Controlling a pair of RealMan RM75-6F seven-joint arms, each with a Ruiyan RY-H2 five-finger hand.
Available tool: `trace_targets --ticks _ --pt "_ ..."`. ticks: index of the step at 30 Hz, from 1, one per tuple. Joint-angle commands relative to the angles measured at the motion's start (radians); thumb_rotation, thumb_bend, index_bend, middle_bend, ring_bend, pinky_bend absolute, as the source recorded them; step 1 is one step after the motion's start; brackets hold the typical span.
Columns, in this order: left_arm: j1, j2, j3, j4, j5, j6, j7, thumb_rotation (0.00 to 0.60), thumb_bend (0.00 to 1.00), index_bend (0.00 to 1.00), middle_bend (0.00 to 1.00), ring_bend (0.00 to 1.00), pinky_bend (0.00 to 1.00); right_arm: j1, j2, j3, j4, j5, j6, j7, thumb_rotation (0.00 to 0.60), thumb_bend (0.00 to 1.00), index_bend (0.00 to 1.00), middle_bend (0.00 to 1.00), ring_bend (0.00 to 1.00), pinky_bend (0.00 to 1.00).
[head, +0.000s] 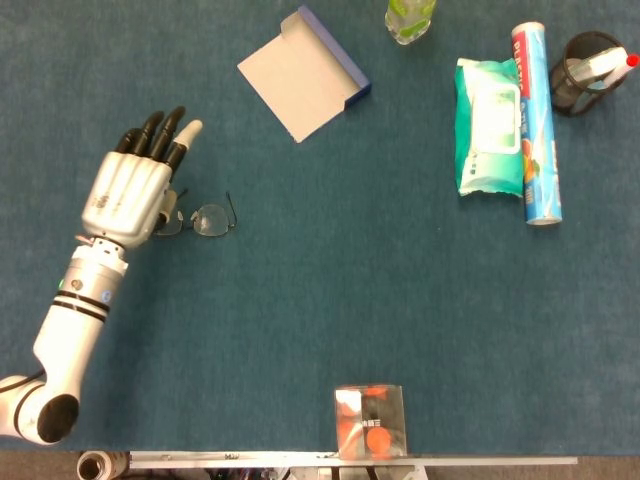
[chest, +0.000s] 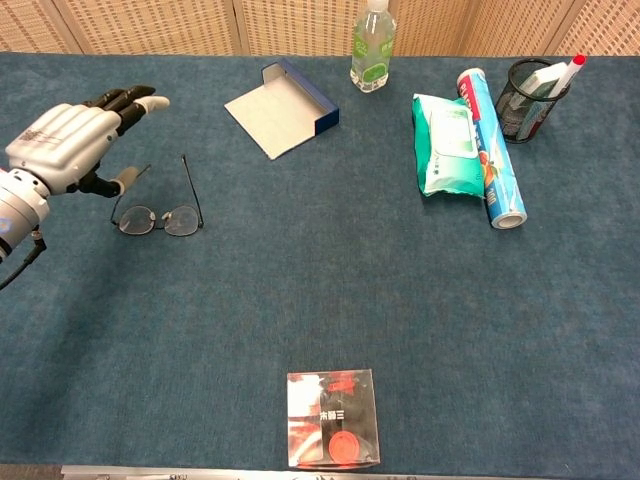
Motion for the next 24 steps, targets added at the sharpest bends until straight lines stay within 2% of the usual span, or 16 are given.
trace_targets --ticks 1,24 --pt "-0.006 -0.012 0.002 0.008 -0.004 -0.008 0.008 0.6 0.42 0.0 0.0 0.02 0.16 -0.003 0.001 0.001 0.004 0.001 0.005 0.008 0.6 0.26 0.63 0.5 0.38 0.39" --pt "-0.046 -0.109 0.007 0.085 -0.038 -0.062 0.043 0.6 0.42 0.0 0.0 0.02 0.16 -0.024 -0.004 -0.001 0.039 -0.004 0.039 0.064 0.6 0.25 0.63 0.5 0.38 0.39"
